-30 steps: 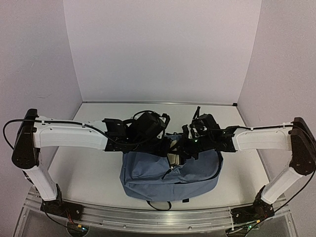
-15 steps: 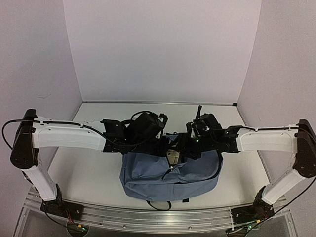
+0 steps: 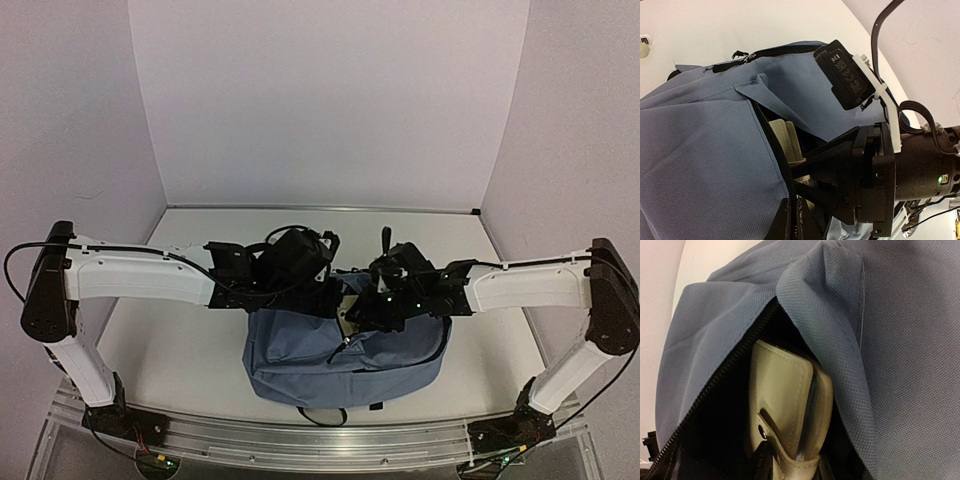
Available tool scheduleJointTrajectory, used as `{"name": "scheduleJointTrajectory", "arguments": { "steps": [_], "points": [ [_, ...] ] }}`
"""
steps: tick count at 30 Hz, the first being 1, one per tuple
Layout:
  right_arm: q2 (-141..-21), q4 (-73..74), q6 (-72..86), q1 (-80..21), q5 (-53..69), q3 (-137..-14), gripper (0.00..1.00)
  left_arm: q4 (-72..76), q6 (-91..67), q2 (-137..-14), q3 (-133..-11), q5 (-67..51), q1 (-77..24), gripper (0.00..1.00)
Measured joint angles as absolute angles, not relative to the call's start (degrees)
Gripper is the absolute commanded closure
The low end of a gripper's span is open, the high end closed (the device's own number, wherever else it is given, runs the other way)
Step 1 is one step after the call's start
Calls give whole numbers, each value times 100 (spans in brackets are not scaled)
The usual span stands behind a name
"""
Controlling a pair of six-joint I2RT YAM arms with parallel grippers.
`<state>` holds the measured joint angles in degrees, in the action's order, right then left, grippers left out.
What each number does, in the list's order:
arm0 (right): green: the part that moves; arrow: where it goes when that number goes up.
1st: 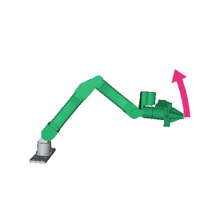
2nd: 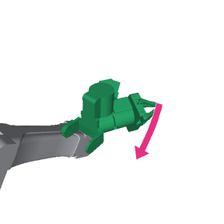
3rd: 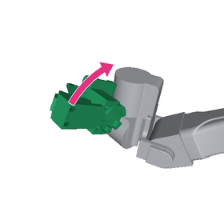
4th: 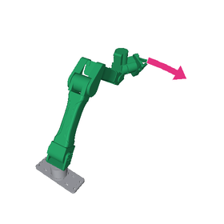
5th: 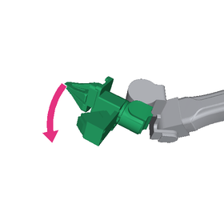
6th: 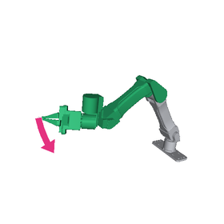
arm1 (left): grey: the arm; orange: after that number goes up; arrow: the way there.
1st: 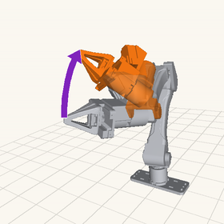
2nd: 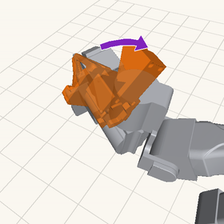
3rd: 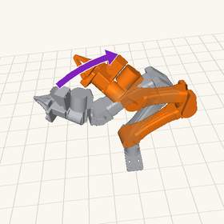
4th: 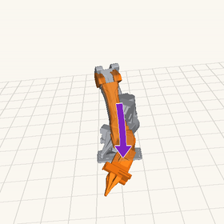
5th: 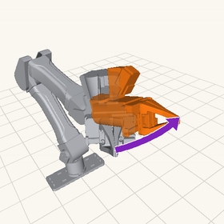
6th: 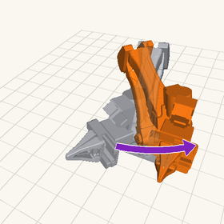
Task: Pack the student bag
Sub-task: Place the personal item in the student bag.
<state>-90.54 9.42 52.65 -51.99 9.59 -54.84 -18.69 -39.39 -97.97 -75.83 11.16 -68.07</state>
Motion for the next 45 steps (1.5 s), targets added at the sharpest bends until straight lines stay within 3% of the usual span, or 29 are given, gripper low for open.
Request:
{"name": "scheduleJointTrajectory", "arguments": {
  "steps": [4,11,19,23,31,45],
  "points": [
    [-9240,810,5244,-5247,985,-5711,88,-1928,-3924,-9797,-7601,1116,-6807,100],
    [-9779,-126,5404,-5256,1397,-5774,87,-1996,-3926,-9797,-7657,1121,-6804,100],
    [-9781,-392,5491,-5256,1371,-5624,61,-2079,-3929,-9797,-7675,1158,-6773,100],
    [-9392,-290,5531,-5265,1199,-5364,55,-2078,-3933,-9797,-7675,1169,-6783,100],
    [-8765,-208,5621,-5271,962,-5170,58,-2078,-3946,-9797,-7675,1170,-6783,100],
    [-9676,-584,5676,-5280,1225,-5210,74,-2084,-3963,-9797,-7677,1144,-6792,100]
  ]
}}
